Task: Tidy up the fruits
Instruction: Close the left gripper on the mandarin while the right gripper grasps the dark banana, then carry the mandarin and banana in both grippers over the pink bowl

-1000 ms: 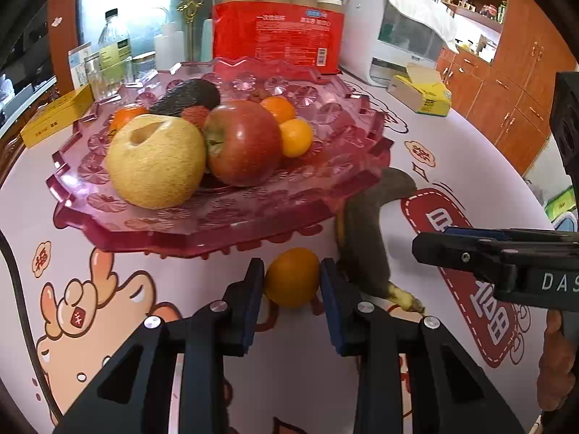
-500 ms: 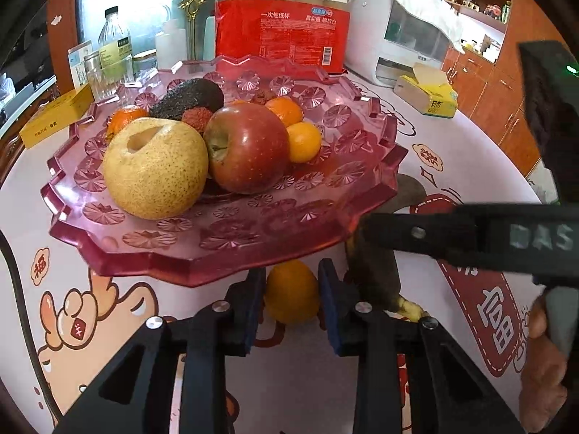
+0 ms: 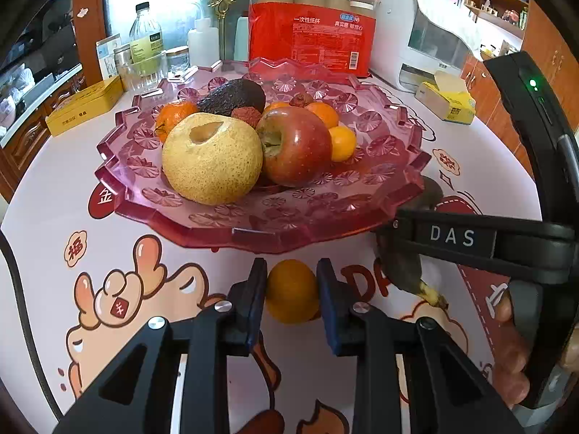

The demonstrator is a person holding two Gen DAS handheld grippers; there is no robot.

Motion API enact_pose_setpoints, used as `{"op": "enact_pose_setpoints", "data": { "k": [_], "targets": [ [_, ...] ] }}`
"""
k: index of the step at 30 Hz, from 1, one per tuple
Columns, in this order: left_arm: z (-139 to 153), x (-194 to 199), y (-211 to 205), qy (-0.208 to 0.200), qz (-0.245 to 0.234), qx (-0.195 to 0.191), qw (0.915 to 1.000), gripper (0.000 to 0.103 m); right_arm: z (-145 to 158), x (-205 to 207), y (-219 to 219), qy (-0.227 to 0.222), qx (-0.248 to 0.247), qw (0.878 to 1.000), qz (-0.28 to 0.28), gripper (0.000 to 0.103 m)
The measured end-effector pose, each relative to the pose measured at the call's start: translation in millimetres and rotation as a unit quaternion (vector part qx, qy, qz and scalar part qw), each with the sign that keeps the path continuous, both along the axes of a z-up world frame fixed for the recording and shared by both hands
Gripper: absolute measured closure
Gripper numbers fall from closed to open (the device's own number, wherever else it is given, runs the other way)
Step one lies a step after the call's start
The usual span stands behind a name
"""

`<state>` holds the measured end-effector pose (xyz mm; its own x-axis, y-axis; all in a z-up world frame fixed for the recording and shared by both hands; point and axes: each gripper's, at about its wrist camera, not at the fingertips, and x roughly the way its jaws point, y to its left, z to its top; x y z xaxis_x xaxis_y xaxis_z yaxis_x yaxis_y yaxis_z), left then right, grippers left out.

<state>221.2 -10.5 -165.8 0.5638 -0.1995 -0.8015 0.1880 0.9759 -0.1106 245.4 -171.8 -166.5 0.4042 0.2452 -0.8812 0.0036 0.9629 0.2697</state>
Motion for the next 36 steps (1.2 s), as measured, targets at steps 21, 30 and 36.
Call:
{"op": "enact_pose_setpoints", "data": {
  "k": [21,30,36],
  "targets": [
    [115.4,-47.1,-5.8,-0.043,-0.038,-0.008,0.9983,0.077,102.1,-74.6,-26.6,-0.072,0.026,0.997,0.01,0.069],
    [217.8,-18.4,18.0,-0.126,-0.014,0.017,0.9918,0.077,221.7,-41.4,4.1,-0.159,0.02,0.983,0.091,0.069],
    [249.2,16.1,33.1,-0.149,0.017,0.034,0.9881,0.077,262.2,6.9,25.2,-0.19,-0.006,0.975,0.117,0.069]
  ]
}}
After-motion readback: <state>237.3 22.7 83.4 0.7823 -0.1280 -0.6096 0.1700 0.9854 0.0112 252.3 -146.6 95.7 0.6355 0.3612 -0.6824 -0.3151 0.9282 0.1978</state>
